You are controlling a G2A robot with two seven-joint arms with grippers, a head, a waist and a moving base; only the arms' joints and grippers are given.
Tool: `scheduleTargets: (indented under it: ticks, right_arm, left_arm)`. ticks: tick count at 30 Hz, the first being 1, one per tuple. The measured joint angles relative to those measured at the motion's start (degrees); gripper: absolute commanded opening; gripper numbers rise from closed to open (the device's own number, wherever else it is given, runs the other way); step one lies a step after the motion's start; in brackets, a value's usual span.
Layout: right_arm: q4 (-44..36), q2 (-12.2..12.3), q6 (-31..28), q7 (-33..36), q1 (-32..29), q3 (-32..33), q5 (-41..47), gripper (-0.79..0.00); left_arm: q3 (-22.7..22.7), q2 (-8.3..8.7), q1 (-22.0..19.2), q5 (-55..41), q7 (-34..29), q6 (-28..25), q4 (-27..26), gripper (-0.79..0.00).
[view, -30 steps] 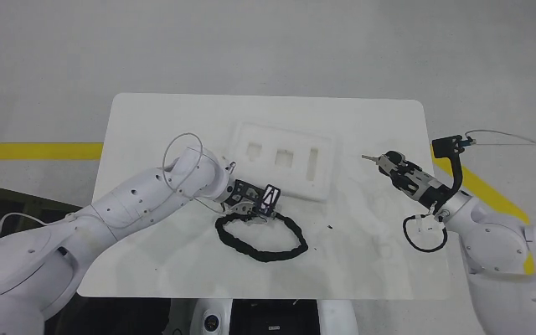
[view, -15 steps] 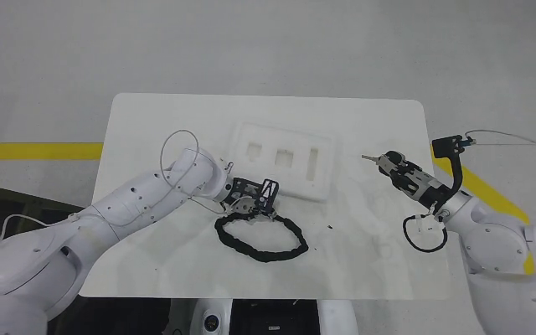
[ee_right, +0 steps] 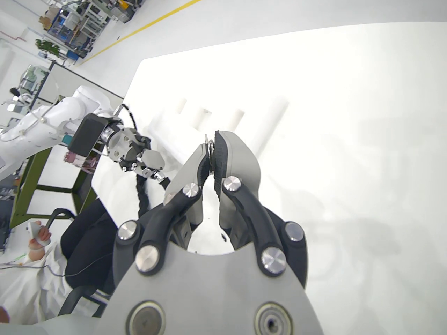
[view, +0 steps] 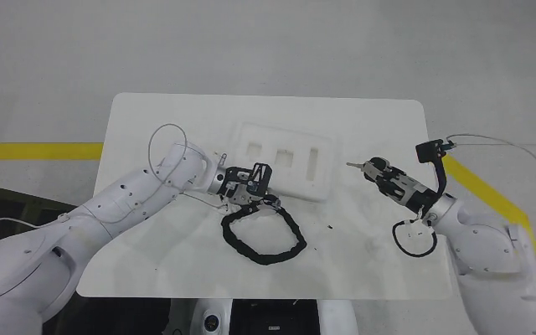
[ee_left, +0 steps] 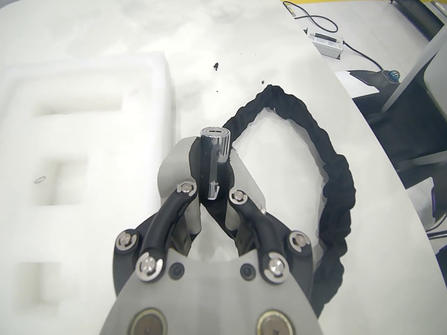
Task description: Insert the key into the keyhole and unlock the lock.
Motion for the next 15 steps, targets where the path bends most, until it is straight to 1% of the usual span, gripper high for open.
scheduleTargets:
  ticks: [5, 9, 15]
  right_arm:
    - [1.51, -0.33, 1.2, 3.54, 3.35, -6.69, 1.88, -0.785]
    - [2.46, -0.83, 3.11, 5.54, 6.02, -12.47, 3.88, -0.785]
    - [3.42, -1.57, 5.76, 5.06, 9.48, -18.87, 4.09, -0.785]
  left_arm:
    - [-2.36, 1.06, 1.97, 3.32, 2.51, 3.94, -1.3, -0.785]
    - [-4.18, 1.85, 3.69, 5.13, 2.43, 7.44, -2.58, -0.785]
    - [-7.25, 3.15, 6.59, 5.8, 1.02, 11.22, -5.05, -0.785]
